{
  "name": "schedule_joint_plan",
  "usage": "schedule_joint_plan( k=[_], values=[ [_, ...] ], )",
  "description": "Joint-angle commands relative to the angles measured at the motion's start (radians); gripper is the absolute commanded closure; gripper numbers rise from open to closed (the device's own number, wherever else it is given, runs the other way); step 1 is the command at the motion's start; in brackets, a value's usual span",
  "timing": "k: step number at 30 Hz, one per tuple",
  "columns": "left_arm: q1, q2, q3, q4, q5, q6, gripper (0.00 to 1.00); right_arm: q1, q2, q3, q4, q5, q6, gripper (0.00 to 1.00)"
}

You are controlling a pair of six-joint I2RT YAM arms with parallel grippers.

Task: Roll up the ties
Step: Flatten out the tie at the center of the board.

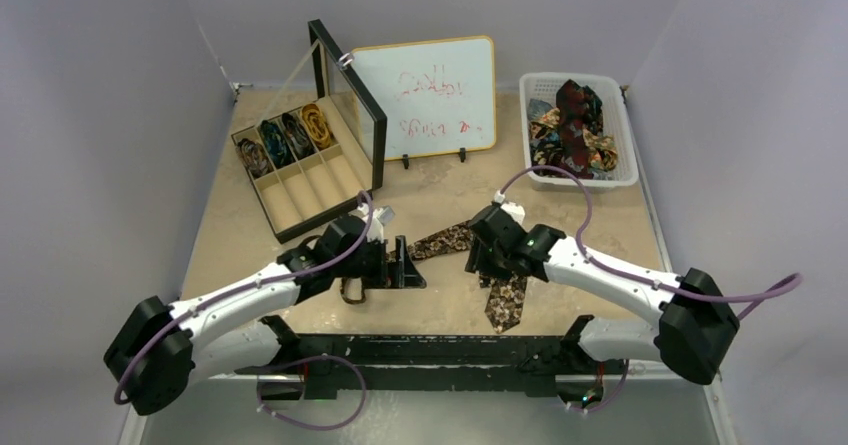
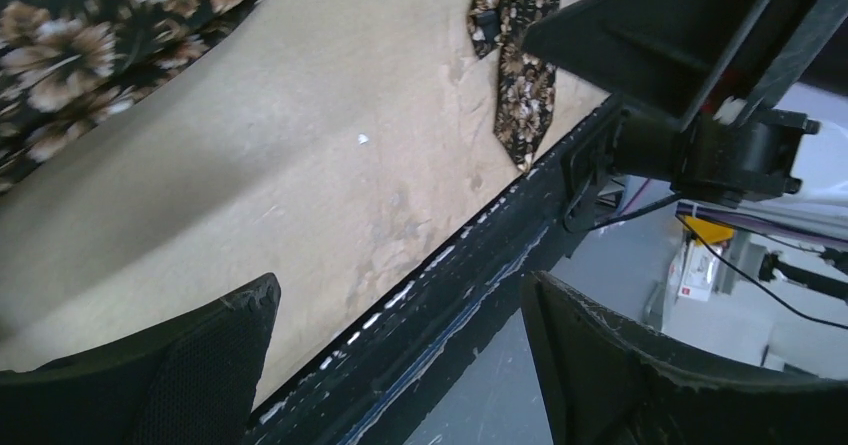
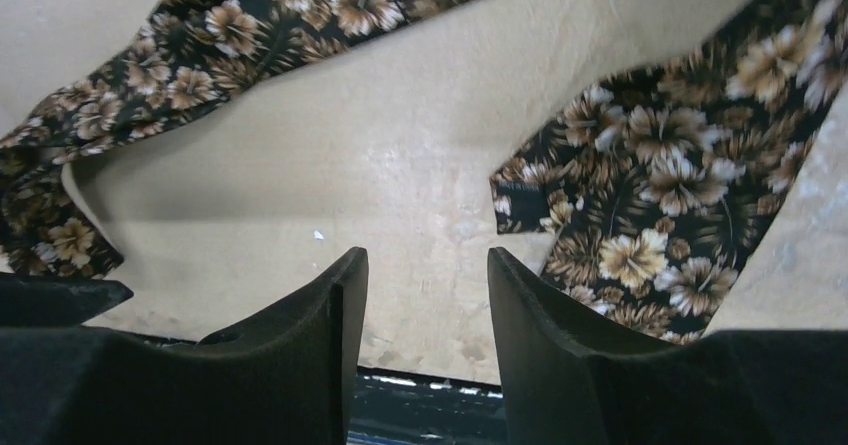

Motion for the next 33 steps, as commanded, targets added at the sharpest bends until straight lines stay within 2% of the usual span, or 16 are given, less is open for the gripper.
schedule_joint_plan(
  k=[1, 5, 7, 10, 17, 19, 26, 28, 33],
  values=[
    [0.003, 0.066, 0.022, 0.210, 0.115, 0.024, 0.12, 0.067, 0.007, -0.024, -0.080, 0.183, 0.205, 0.49],
    [0.003, 0.103, 0.029, 0.192, 0.095, 0.042, 0.12, 0.076, 0.088, -0.041, -0.036, 0.170, 0.205, 0.48],
    [0.004, 0.119, 0.038, 0.144, 0.070, 0.058, 0.12, 0.081, 0.126, -0.035, -0.069, 0.205, 0.227, 0.42],
    [0.004, 0.130, 0.038, 0.124, 0.051, 0.073, 0.11, 0.082, 0.142, -0.047, -0.063, 0.219, 0.234, 0.38],
    [0.004, 0.135, 0.034, 0.128, 0.047, 0.080, 0.10, 0.082, 0.222, -0.096, -0.020, 0.220, 0.233, 0.41],
    [0.006, 0.133, 0.032, 0.124, 0.044, 0.080, 0.10, 0.081, 0.222, -0.112, -0.010, 0.219, 0.240, 0.47],
    [0.014, 0.112, 0.034, 0.076, 0.016, 0.092, 0.09, 0.082, 0.198, -0.128, 0.007, 0.195, 0.221, 0.93],
    [0.021, 0.102, 0.034, 0.054, -0.001, 0.094, 0.09, 0.082, 0.170, -0.107, 0.003, 0.185, 0.211, 1.00],
    [0.065, 0.071, 0.015, 0.023, -0.025, 0.077, 0.08, 0.079, 0.032, -0.042, 0.058, 0.105, 0.136, 1.00]
  ],
)
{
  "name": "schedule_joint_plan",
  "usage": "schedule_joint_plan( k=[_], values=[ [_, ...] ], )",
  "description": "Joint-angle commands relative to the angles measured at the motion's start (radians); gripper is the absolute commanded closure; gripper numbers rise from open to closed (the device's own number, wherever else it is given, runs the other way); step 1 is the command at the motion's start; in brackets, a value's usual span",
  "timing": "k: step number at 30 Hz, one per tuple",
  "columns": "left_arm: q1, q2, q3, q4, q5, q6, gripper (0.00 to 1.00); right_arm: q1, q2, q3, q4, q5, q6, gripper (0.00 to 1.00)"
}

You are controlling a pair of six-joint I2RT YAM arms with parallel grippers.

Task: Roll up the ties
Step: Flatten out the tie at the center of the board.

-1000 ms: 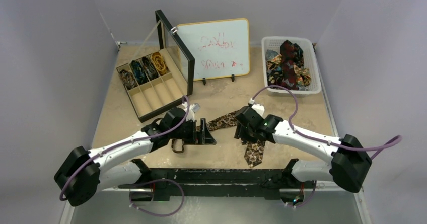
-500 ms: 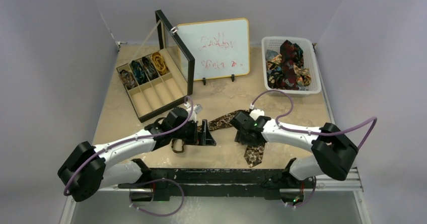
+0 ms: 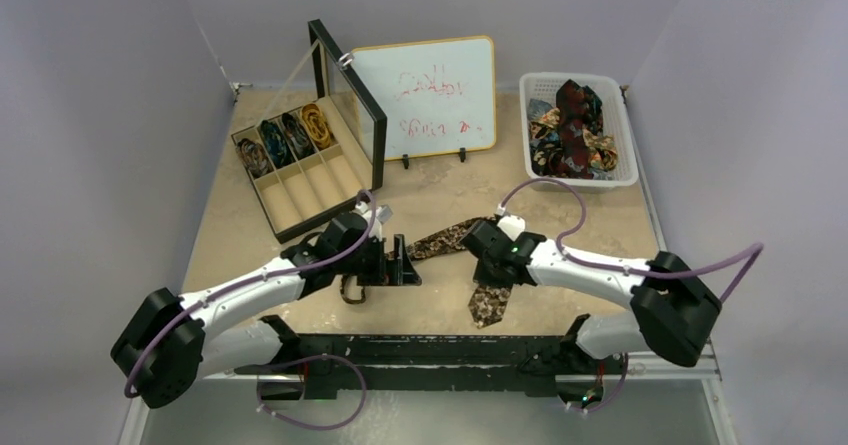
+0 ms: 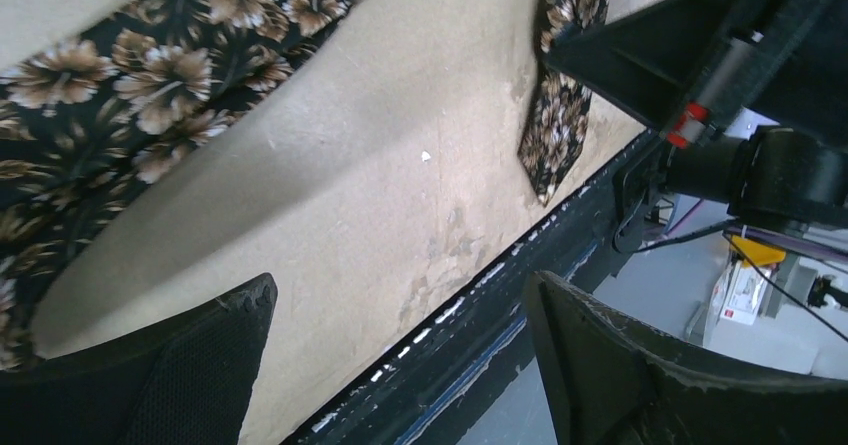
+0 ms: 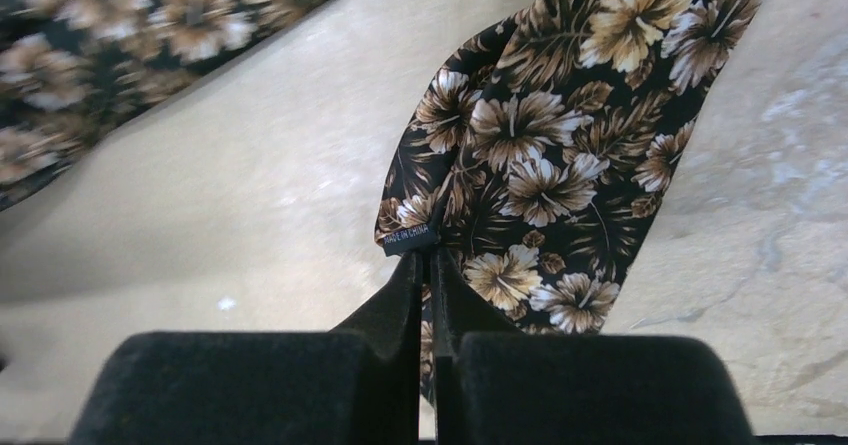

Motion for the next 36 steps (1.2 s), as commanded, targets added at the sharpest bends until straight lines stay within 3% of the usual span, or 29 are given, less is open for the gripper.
schedule_joint_plan(
  k=[1, 4, 9, 13, 16, 21, 30, 36],
  values=[
    [0.048, -0.041, 0.008, -0.017, -0.038, 0.003, 0.08, -0.008, -0.154, 0.047, 0.064, -0.084, -0.051, 1.00],
    [0.075, -0.043, -0.008, -0.024, -0.040, -0.002, 0.08, -0.068, -0.269, 0.029, 0.098, -0.146, -0.048, 1.00],
    [0.103, -0.064, -0.019, -0.064, -0.059, -0.006, 0.08, -0.321, -0.496, -0.034, 0.056, -0.168, -0.047, 1.00],
    [0.106, -0.094, -0.020, -0.091, -0.060, 0.001, 0.08, -0.454, -0.549, -0.037, 0.004, -0.161, -0.035, 1.00],
    [0.106, -0.102, -0.019, -0.105, -0.059, 0.010, 0.08, -0.530, -0.590, -0.085, 0.088, -0.193, -0.021, 1.00],
    [0.108, -0.092, -0.019, -0.103, -0.066, 0.010, 0.08, -0.686, -0.516, -0.091, 0.172, -0.245, -0.087, 1.00],
    [0.109, -0.099, 0.001, -0.105, -0.057, 0.042, 0.08, -1.202, -0.337, -0.218, 0.354, -0.741, -0.311, 1.00],
    [0.110, -0.084, 0.035, -0.104, -0.051, 0.079, 0.08, -1.448, -0.242, -0.237, 0.360, -0.900, -0.454, 1.00]
  ],
)
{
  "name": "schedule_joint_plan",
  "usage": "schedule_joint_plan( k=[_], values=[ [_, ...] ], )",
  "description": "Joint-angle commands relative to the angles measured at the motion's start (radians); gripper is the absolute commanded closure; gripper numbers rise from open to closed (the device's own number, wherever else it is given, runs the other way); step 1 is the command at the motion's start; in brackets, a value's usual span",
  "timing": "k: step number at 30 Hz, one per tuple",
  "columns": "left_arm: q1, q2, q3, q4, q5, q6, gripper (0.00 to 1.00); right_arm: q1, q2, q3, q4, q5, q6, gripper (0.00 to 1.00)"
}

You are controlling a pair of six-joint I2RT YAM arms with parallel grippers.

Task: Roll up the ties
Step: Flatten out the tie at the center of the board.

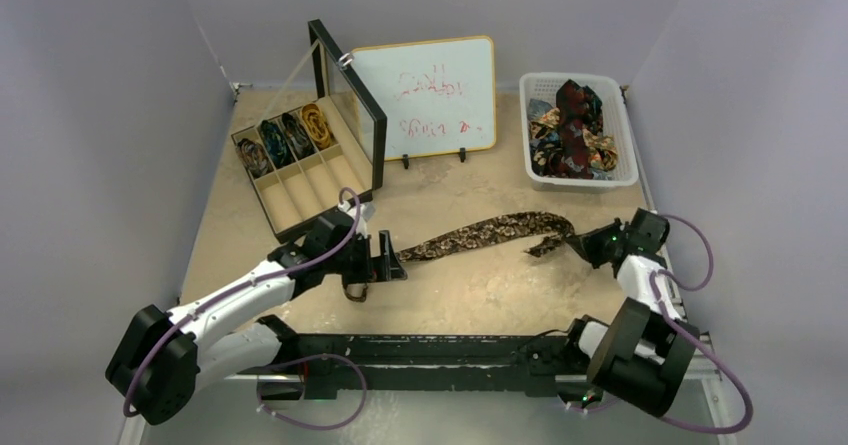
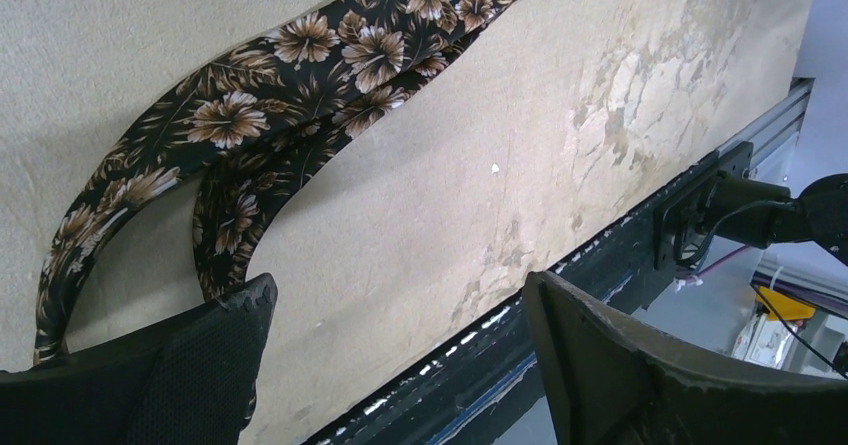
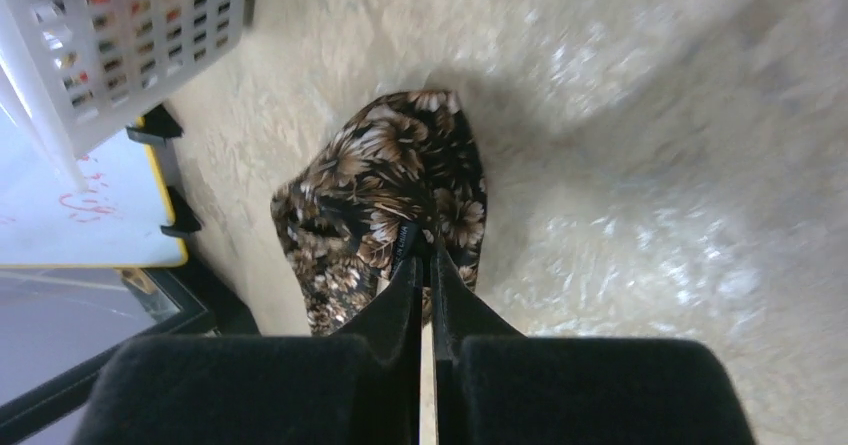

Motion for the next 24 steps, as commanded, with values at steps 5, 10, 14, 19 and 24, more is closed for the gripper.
schedule_joint_plan(
  k=[5, 10, 14, 19, 24],
  values=[
    [0.007, 0.000, 0.098, -0.006, 0.008, 0.083, 0.08, -0.207, 0.107, 0.041, 0.003, -0.252, -0.239, 0.82],
    [0.006, -0.001, 0.130, -0.035, 0.014, 0.099, 0.08, -0.207, 0.020, 0.053, -0.013, -0.196, -0.219, 0.45],
    [0.007, -0.009, 0.138, -0.057, 0.015, 0.108, 0.08, -0.207, -0.084, 0.095, -0.044, -0.129, -0.216, 0.39],
    [0.005, -0.028, 0.130, -0.062, 0.006, 0.083, 0.08, -0.156, -0.202, 0.149, -0.140, -0.128, -0.256, 0.38],
    [0.007, -0.032, 0.112, -0.053, -0.002, 0.068, 0.08, -0.030, -0.253, 0.192, -0.184, -0.062, -0.271, 0.38]
  ],
)
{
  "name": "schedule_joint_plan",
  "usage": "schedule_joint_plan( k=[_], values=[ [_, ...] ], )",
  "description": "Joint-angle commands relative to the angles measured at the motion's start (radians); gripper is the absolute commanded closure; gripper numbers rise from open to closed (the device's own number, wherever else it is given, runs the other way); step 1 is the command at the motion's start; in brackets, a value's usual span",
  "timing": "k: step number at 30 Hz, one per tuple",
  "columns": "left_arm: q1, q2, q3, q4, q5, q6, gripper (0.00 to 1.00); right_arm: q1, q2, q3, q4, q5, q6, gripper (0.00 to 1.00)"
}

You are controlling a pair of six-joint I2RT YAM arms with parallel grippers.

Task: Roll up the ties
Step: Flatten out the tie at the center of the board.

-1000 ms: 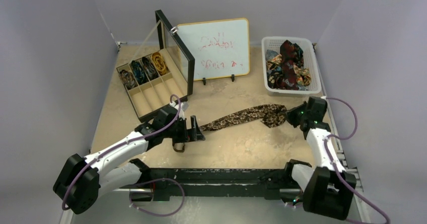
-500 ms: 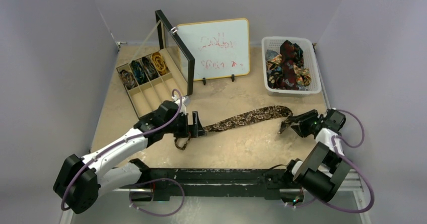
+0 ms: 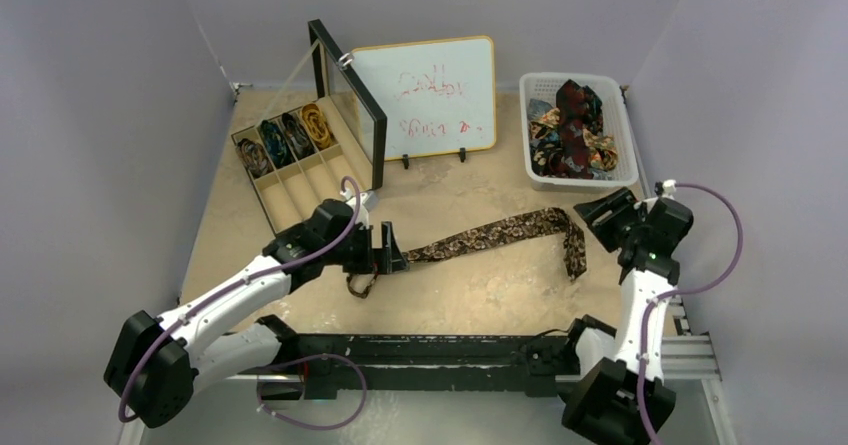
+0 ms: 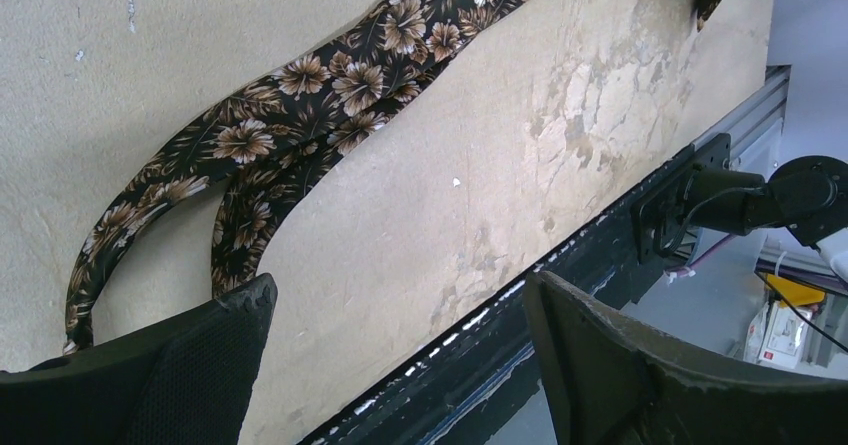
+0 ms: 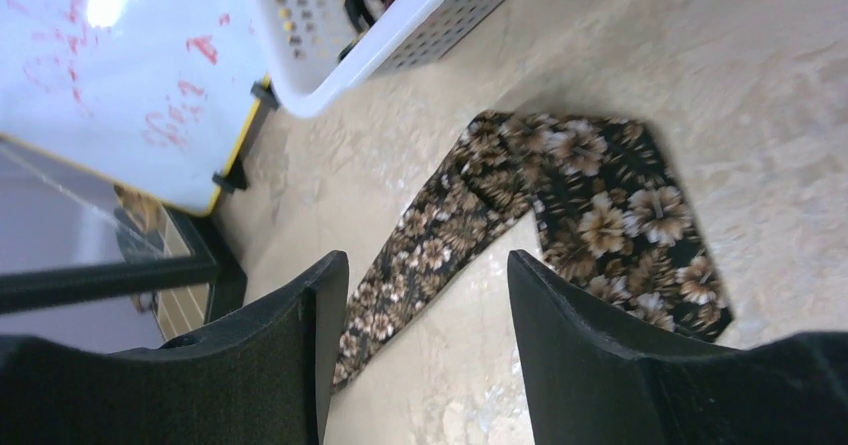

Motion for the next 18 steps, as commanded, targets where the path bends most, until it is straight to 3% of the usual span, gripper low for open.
schedule_joint_plan(
  k=[1, 5, 12, 15, 18],
  values=[
    [0.007, -0.014, 0.011, 0.016, -0.006, -0.011, 0.08, 0.093, -0.025, 0.079, -0.124, 0.108, -0.046, 0.37],
    [0.006, 0.001, 0.003, 0.047, 0.020, -0.025, 0.08, 0.188, -0.035, 0.078, -0.105, 0.076, -0.020, 0.46],
    [0.007, -0.010, -0.019, 0.016, -0.044, -0.104, 0.08, 0.756, 0.030, 0.074, 0.154, 0.265, 0.107, 0.42],
    [0.007, -0.056, -0.028, -0.045, -0.117, -0.161, 0.07, 1.016, 0.170, 0.120, 0.231, 0.385, -0.002, 0.39],
    [0.008, -0.137, -0.051, -0.108, -0.195, -0.249, 0.07, 1.174, 0.332, 0.151, 0.371, 0.392, -0.212, 0.38]
  ],
)
